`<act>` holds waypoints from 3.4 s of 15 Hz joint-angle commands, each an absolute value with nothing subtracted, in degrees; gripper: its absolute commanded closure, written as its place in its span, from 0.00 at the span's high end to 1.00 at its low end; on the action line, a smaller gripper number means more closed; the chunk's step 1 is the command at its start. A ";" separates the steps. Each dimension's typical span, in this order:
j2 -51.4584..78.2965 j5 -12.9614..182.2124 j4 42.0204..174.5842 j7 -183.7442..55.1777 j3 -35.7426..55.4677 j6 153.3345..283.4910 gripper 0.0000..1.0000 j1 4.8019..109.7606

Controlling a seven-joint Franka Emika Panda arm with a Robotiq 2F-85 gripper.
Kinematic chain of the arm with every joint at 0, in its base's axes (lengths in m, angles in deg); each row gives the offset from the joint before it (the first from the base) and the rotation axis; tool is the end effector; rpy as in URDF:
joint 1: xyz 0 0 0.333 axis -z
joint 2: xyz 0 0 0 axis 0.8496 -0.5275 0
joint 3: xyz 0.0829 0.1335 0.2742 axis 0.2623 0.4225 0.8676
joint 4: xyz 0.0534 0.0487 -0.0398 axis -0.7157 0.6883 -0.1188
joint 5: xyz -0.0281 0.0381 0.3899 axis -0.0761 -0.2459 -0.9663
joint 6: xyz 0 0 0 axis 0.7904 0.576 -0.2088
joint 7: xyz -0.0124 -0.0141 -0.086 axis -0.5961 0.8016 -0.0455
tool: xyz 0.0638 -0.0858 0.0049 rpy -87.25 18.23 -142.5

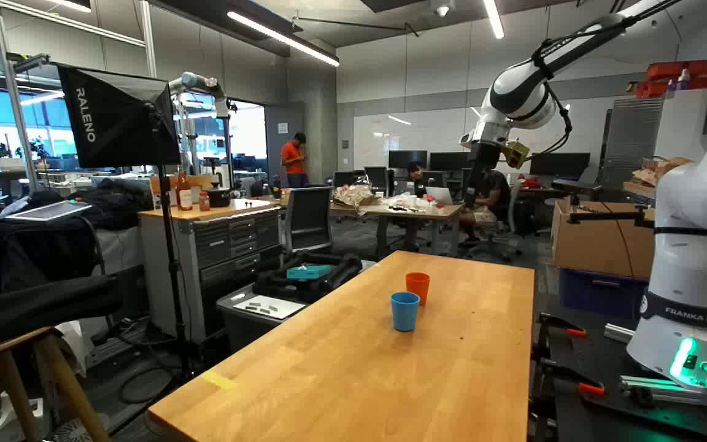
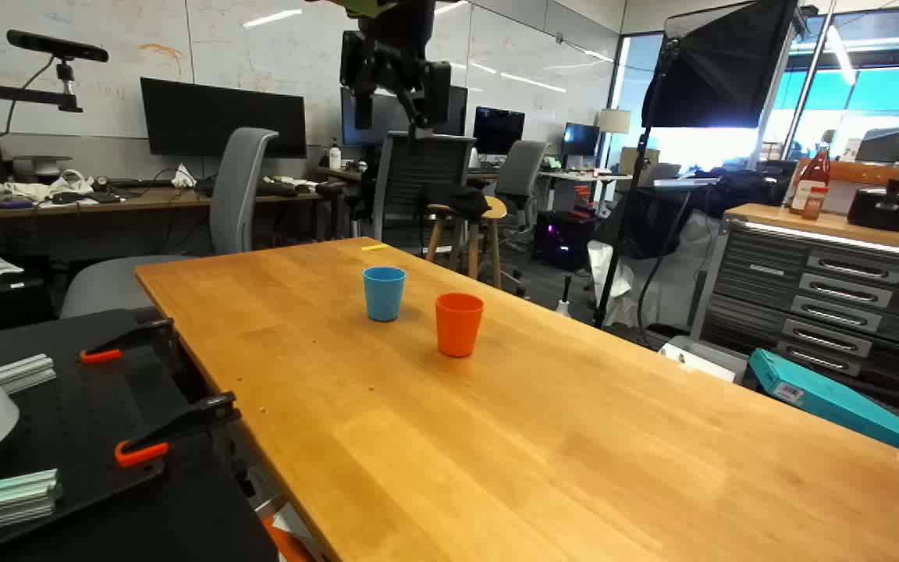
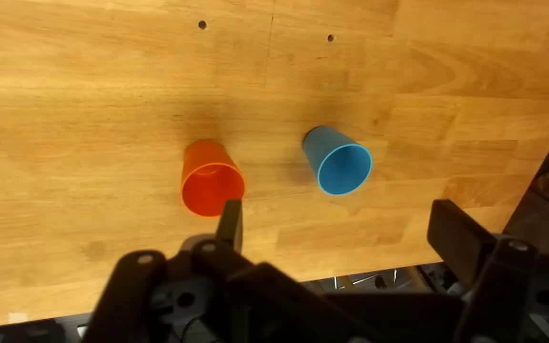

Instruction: Stack the cups together

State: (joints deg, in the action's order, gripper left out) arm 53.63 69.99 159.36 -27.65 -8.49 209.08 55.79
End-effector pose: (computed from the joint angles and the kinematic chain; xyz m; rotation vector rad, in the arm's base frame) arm 0.3999 -0.1390 0.4274 -2.8549 -0.1757 -0.2763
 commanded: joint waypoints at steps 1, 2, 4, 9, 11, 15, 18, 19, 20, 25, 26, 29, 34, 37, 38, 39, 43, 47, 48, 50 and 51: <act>53.33 69.02 159.07 -26.94 -6.59 208.79 1.00 57.78; 53.37 69.02 158.84 -26.94 -6.60 208.79 1.00 57.78; 53.42 69.02 158.60 -26.94 -6.61 208.79 1.00 57.77; 52.76 68.82 158.20 -27.71 -4.97 210.79 1.00 57.64; 53.64 69.93 160.02 -27.46 -2.43 214.06 1.00 56.83; 52.16 70.43 162.18 -27.66 2.31 219.23 1.00 54.92; 48.43 70.11 163.01 -27.19 3.96 222.67 1.00 53.74; 46.92 69.63 163.09 -26.83 4.25 224.15 1.00 53.23; 45.19 68.84 163.10 -26.21 4.29 225.35 1.00 52.60; 35.27 65.64 162.21 -24.61 6.64 234.49 1.00 49.85; 33.22 64.61 161.88 -24.09 7.40 236.30 1.00 49.60; 26.97 62.30 160.23 -23.44 10.62 242.82 1.00 50.23; 18.81 59.44 156.68 -23.19 17.74 249.03 1.00 54.05; 14.94 60.27 154.62 -24.02 22.26 251.99 1.00 57.60; 13.79 60.65 154.07 -24.20 23.79 252.82 1.00 58.92; 12.83 61.18 153.64 -24.51 25.12 253.44 1.00 60.16; 10.35 63.02 153.36 -25.67 29.08 253.12 1.00 64.62; 9.63 64.85 153.71 -25.87 30.57 252.89 1.00 67.53; 9.36 65.55 153.92 -25.39 30.69 253.48 1.00 68.14; 8.87 66.76 153.86 -25.55 30.60 253.91 0.73 68.87; 8.73 67.04 153.80 -25.60 30.74 253.84 0.66 69.36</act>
